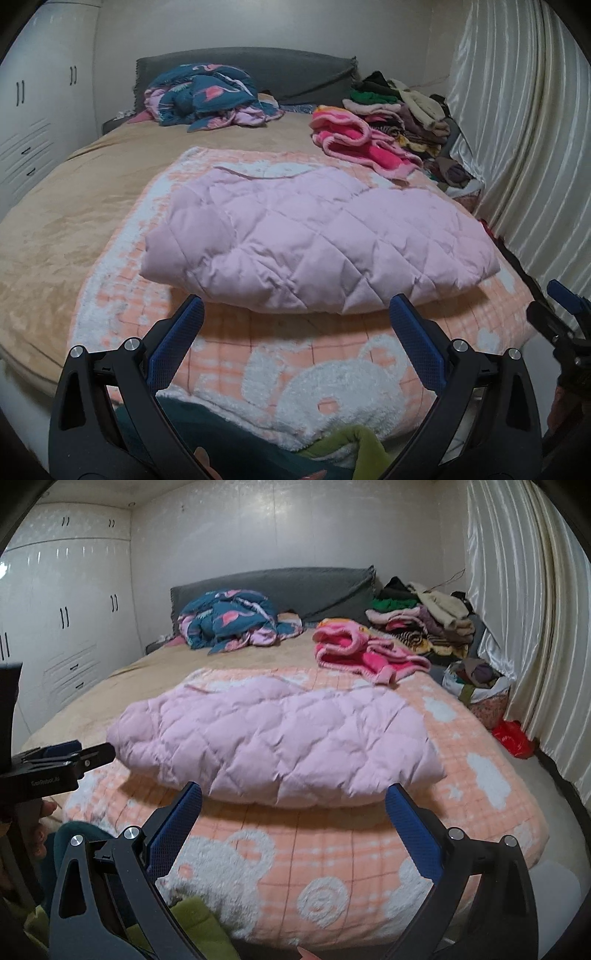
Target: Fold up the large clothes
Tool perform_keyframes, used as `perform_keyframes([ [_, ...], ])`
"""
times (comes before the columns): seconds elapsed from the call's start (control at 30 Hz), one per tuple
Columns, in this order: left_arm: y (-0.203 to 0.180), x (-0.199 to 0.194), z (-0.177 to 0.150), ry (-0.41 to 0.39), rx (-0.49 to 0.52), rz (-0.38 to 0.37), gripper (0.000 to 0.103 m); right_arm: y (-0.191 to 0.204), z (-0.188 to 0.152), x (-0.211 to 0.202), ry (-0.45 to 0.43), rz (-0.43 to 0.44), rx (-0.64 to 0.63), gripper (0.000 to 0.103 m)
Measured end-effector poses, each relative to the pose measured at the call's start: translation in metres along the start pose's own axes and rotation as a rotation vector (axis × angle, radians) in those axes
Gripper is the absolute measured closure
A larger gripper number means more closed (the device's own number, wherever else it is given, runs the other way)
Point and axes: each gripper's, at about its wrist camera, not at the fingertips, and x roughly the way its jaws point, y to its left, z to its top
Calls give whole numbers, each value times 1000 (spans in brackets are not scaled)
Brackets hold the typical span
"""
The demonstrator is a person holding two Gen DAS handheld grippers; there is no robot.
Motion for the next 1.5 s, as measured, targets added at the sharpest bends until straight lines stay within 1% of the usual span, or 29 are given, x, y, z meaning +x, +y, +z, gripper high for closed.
perform_keyframes([
  [0.1,-1,3,-3,17,2,0,9,2,-2,2,-1,-4,-6,4],
  [0.27,-2,4,-4,30,7,13,9,-1,3,0,-16,2,-2,4],
  [0.7,-2,4,-4,26,6,13,9,-1,5,1,-5,13,3,4],
  [0.93,-3,3,-7,20,14,33,9,-1,5,0,-9,11,3,4],
  [1.5,-3,-2,-5,9,10,40,9,-3,4,0,-9,10,2,4],
])
